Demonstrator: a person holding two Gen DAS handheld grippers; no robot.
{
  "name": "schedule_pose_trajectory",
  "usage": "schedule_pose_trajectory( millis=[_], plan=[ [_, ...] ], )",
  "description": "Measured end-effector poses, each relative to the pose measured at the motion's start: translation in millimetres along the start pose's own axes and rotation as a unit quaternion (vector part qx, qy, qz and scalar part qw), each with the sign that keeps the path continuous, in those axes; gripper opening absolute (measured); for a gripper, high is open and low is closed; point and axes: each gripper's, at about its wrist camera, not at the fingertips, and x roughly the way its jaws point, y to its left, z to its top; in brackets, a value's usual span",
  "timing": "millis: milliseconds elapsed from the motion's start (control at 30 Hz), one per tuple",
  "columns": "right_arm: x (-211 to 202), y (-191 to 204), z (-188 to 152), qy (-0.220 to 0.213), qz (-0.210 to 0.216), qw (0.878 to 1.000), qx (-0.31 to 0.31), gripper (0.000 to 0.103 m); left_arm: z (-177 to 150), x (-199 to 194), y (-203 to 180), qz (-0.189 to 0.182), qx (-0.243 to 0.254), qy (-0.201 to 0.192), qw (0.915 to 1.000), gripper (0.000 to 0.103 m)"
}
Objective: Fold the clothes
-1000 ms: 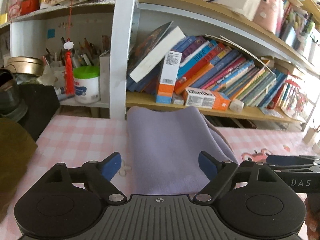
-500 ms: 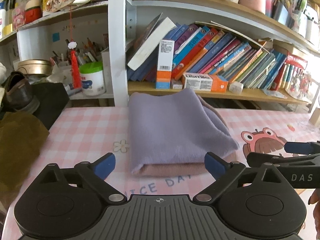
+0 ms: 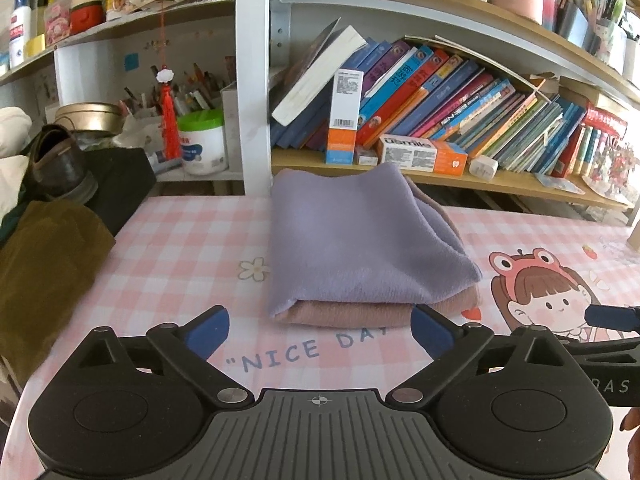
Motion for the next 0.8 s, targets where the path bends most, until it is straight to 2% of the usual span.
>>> schedule_pose_trajectory(
  millis=[800],
  plan=[
    [1.4,1.0,-1.6,0.009,-0.008,1.000,-0.004,0.103,-7.1,4.6,-8.4,0.020,0.024,0.016,0.9994,0.099]
  ],
)
